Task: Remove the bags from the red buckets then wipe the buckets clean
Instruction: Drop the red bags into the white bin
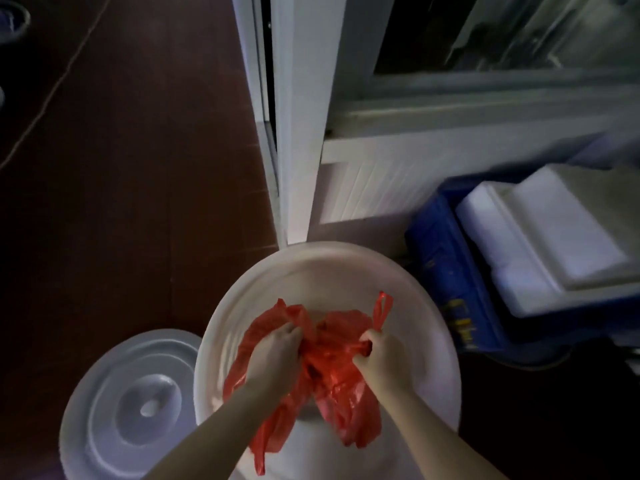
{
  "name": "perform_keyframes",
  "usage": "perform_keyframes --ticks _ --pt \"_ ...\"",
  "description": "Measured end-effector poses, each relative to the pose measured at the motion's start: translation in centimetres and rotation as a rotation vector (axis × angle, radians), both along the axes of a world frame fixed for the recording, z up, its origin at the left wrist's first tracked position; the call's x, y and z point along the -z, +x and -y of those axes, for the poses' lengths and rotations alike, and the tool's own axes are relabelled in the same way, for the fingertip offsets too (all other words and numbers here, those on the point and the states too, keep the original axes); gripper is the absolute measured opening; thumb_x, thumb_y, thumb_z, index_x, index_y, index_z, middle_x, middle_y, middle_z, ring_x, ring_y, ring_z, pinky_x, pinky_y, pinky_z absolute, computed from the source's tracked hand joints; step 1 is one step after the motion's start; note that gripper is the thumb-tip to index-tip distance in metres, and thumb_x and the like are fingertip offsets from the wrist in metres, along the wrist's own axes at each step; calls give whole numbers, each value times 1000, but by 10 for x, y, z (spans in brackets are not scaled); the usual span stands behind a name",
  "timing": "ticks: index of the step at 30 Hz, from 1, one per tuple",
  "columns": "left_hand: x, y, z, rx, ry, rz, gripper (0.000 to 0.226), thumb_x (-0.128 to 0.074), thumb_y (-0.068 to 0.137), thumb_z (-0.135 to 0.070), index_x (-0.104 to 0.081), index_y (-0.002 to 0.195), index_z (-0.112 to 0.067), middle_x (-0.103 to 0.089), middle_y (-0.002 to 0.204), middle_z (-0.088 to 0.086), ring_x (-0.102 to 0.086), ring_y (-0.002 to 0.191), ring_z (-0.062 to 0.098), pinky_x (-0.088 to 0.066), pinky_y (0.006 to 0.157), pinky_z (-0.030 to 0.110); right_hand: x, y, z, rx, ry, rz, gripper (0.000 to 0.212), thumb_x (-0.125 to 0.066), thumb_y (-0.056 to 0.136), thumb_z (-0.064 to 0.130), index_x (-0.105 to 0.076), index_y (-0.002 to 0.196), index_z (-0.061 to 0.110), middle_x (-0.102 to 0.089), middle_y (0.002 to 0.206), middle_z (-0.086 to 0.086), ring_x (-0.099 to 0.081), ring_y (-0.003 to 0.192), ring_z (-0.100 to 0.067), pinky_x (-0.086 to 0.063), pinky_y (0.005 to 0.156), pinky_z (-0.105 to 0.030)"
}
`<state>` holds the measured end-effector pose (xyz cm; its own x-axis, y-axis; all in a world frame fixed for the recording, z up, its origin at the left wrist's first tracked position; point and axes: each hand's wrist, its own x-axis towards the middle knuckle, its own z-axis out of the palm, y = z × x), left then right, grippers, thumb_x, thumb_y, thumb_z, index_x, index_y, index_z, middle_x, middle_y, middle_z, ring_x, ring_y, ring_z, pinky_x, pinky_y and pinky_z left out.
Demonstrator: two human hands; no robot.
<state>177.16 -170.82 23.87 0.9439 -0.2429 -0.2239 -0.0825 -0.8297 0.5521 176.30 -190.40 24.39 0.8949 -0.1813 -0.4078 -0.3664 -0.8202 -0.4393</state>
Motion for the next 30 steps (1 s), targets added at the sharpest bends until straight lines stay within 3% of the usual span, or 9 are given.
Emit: perform_keyframes --ticks 3,9,15,19,21,25,28,30 --pt "65 -3 -5 -42 88 -84 17 -56 85 -16 -67 95 -23 -62 96 -5 -62 92 17 -44 77 26 63 4 9 25 -38 -57 26 -70 76 14 -70 102 15 -67 99 -6 -63 96 -22 -48 87 -28" --pt "189 -9 7 -123 176 -212 25 -42 96 -25 -59 114 -29 -59 111 -8 -60 103 17 -48 87 28 180 6 41 45 -51 -155 30 -70 77 10 -68 107 10 -64 107 -11 -61 102 -27 -48 92 -33" --pt "246 -7 18 -62 264 -261 34 -41 97 -24 -56 128 -28 -62 119 -1 -62 106 21 -46 89 30 235 -9 49 35 25 -190 31 -63 84 9 -64 115 14 -64 110 -9 -61 100 -25 -50 91 -36" --pt "233 -20 11 -55 224 -457 56 -41 96 -20 -30 150 -30 -44 148 2 -56 123 24 -41 102 33 218 -15 33 -69 49 -176 39 -61 86 10 -60 125 17 -55 121 -6 -60 104 -25 -49 91 -34" --pt "211 -25 10 -49 208 -455 56 -42 97 -21 -29 151 -30 -35 153 -1 -47 131 23 -39 103 33 196 -16 21 -126 51 -163 39 -62 86 13 -60 124 18 -53 122 -4 -61 103 -23 -50 91 -36" --pt "146 -29 -5 -139 128 -286 46 -52 91 -25 -46 135 -33 -49 131 -7 -55 115 20 -50 83 35 141 -8 -7 -233 31 -87 33 -61 87 17 -62 119 21 -55 116 2 -61 99 -18 -50 87 -31" --pt "89 -38 -28 -214 32 -146 36 -53 93 -28 -53 128 -32 -54 122 -9 -57 109 16 -49 81 30 94 -1 -39 -348 48 -41 26 -59 89 20 -63 115 22 -57 113 6 -62 96 -14 -49 84 -27" --pt "53 -46 -54 -275 -18 -67 29 -53 94 -28 -60 123 -28 -59 116 -8 -59 104 15 -49 81 31 65 3 -66 -431 60 -12 23 -59 90 19 -64 112 21 -58 110 4 -61 98 -16 -49 85 -31"
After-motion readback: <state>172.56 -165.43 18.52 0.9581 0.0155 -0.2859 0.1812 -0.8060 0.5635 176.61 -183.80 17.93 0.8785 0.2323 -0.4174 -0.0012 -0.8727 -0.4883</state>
